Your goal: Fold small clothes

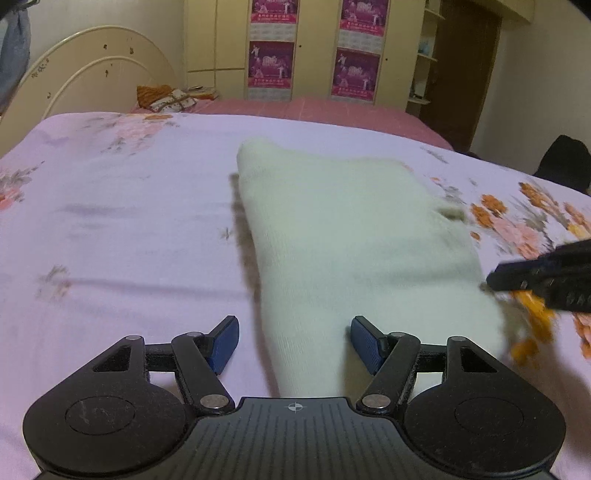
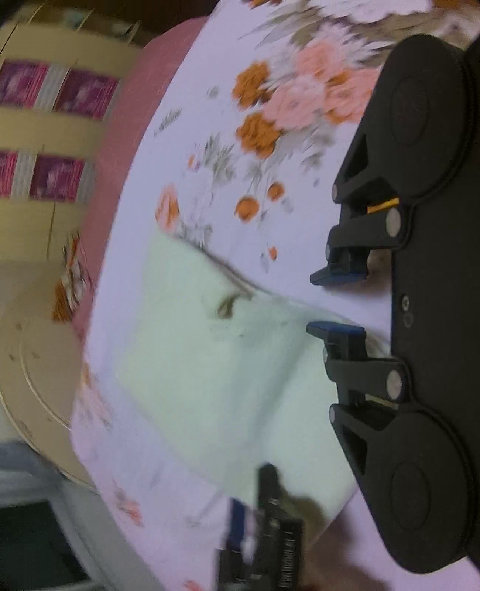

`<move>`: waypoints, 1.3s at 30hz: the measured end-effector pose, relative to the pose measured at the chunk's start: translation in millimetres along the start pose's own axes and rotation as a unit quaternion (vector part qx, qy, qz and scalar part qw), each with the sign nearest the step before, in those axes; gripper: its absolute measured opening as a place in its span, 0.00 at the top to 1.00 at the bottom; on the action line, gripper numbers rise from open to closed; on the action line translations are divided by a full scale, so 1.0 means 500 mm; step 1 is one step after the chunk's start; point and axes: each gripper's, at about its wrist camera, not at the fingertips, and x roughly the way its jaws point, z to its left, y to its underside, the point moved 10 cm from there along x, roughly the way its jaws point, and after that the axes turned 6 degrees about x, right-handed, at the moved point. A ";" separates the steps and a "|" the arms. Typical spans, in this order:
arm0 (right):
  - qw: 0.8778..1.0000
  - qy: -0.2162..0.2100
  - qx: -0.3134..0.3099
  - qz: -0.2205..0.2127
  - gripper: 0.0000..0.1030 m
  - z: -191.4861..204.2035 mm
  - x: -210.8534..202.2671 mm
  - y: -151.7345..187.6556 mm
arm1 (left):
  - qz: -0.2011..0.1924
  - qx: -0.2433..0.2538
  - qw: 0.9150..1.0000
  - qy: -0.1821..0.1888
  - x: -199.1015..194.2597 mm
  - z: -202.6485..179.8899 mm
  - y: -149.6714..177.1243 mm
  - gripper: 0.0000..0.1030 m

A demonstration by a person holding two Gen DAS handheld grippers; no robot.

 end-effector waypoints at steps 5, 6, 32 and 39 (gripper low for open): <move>1.000 -0.019 -0.009 -0.006 0.77 0.050 -0.048 0.057 | 0.016 0.003 1.000 0.006 -0.031 -0.012 0.050 0.34; 1.000 0.000 -0.005 0.016 0.76 0.044 -0.033 0.080 | 0.018 0.003 1.000 0.007 -0.041 -0.015 0.051 0.34; 0.983 0.056 0.119 -0.132 0.02 0.161 -0.483 0.200 | -0.094 0.019 0.995 -0.011 -0.517 -0.112 0.116 0.00; 0.980 0.059 0.113 -0.154 0.02 0.174 -0.505 0.197 | -0.104 0.015 0.994 -0.028 -0.541 -0.110 0.131 0.00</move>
